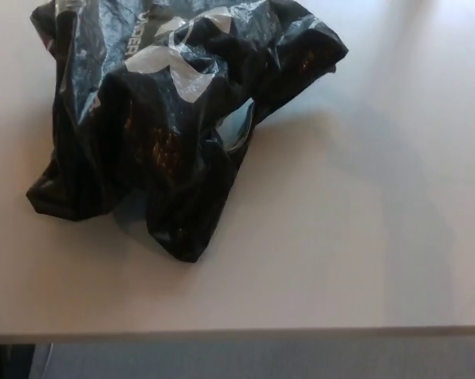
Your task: A plastic bag is kept in the middle of the desk and the robot uses both its hands to grab the bag from the left and right and brings its hands close together to compress the bag
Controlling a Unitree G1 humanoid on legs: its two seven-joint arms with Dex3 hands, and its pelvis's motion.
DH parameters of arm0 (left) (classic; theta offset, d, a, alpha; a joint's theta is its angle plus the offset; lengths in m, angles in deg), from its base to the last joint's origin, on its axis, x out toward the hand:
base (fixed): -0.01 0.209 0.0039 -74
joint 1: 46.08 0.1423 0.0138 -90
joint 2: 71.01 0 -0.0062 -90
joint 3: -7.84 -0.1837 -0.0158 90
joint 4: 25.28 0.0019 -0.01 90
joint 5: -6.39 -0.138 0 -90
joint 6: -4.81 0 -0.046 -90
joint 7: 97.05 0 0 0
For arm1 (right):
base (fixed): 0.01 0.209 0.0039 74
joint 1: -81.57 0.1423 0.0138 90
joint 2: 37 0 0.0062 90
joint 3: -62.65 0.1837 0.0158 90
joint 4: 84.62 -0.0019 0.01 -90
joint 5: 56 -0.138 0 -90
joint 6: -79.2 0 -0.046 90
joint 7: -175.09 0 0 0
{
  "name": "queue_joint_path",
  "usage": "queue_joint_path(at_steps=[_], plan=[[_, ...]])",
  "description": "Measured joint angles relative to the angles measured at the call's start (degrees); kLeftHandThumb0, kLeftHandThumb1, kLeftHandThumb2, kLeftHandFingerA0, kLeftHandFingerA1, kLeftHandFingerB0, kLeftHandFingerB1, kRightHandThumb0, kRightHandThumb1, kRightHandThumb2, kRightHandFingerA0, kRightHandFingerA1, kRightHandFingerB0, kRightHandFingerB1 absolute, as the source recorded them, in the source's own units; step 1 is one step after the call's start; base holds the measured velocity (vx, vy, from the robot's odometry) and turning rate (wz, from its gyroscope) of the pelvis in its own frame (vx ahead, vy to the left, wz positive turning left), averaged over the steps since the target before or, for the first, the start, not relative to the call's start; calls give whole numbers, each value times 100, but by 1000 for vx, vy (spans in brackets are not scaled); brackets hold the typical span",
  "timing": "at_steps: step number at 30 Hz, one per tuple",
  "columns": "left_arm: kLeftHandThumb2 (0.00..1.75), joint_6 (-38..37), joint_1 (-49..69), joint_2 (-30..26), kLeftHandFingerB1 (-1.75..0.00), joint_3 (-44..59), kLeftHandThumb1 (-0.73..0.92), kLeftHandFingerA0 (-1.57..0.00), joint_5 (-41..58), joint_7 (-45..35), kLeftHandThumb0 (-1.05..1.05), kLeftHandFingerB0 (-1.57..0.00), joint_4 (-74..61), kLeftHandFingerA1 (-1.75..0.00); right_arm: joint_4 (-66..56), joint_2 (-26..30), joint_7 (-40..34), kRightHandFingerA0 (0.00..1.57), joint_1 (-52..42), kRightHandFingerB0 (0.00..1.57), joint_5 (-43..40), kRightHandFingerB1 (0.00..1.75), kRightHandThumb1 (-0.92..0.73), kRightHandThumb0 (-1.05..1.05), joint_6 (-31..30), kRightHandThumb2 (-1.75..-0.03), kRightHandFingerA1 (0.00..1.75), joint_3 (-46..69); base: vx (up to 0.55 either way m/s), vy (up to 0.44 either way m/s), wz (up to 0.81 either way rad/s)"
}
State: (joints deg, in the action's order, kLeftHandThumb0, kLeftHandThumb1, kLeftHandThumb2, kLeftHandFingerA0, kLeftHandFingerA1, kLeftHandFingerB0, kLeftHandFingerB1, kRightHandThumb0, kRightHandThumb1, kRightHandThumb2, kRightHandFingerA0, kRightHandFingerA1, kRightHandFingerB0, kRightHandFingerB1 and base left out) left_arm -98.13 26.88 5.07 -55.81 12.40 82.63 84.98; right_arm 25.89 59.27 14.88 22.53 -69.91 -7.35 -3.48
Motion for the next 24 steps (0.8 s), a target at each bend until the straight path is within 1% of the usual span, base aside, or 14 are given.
queue_joint_path(at_steps=[3,4,5,9,10,11,12,13,14,15,17,18,21,24], plan=[[67,68,596,-119,-35,562,89,-57,284,-209,-74,-42,-612,-51,-405,247,97,41,-425,35,-88,38,-89,-69,-3,-67,46,285,0,0,0],[106,88,801,-120,-51,694,70,-49,378,-267,-69,-34,-814,-61,-540,285,132,40,-558,33,-122,38,-89,-69,-5,-66,45,347,0,0,0],[67,114,1063,-105,-35,819,90,-52,474,-333,-71,-37,-1062,-48,-704,293,163,39,-715,33,-160,37,-88,-69,-7,-66,44,407,0,0,0],[67,97,2096,202,-31,1087,89,-34,828,-573,-76,-28,-2063,-41,-1482,205,242,26,-1451,23,-262,31,-90,-78,13,-67,37,533,0,0,0],[67,64,2352,348,-29,1097,90,-24,896,-631,-76,-22,-2284,-39,-1716,115,240,2,-1672,0,-268,48,-53,-36,42,-112,50,544,0,0,0],[67,29,2575,482,-29,1098,90,-24,964,-687,-76,-22,-2469,-39,-1914,18,239,2,-1878,0,-271,48,-53,-36,71,-112,50,546,0,0,0],[111,-31,2824,671,-48,1073,51,-3,1034,-744,-36,0,-2683,-50,-2111,-126,237,9,-2130,10,-261,23,-91,-75,152,-69,29,539,0,0,0],[111,-103,3053,878,-36,1019,76,-5,1083,-789,-87,-7,-2873,-45,-2254,-280,234,1,-2380,1,-237,21,-90,-73,250,-67,23,511,0,0,0],[107,-166,3221,1049,-29,961,72,-5,1108,-826,-76,-6,-2979,-38,-2328,-403,236,0,-2580,0,-217,9,-72,-86,327,-104,15,475,0,0,0],[69,-220,3366,1202,-16,898,91,-3,1123,-855,-74,-4,-3064,-24,-2373,-494,240,0,-2750,0,-203,5,-81,-105,401,-110,8,433,0,0,0],[69,-373,3666,1570,-16,718,91,-3,1144,-924,-74,-4,-3178,-24,-2447,-703,245,0,-3140,0,-156,5,-81,-105,563,-110,8,315,0,0,0],[114,-461,3812,1764,-10,604,82,0,1144,-952,-85,0,-3195,-21,-2472,-796,242,0,-3331,0,-120,19,-81,-99,638,-112,23,253,0,0,0],[116,-693,4240,2247,-12,267,86,0,1127,-1024,-83,0,-3182,-19,-2511,-1027,222,0,-3832,0,6,12,-77,-105,862,-110,18,114,0,0,0],[116,-938,4670,2615,-11,-72,85,0,1088,-1079,-84,0,-3077,-17,-2511,-1268,191,0,-4289,0,129,23,-75,-99,1106,-111,26,19,0,0,0]])
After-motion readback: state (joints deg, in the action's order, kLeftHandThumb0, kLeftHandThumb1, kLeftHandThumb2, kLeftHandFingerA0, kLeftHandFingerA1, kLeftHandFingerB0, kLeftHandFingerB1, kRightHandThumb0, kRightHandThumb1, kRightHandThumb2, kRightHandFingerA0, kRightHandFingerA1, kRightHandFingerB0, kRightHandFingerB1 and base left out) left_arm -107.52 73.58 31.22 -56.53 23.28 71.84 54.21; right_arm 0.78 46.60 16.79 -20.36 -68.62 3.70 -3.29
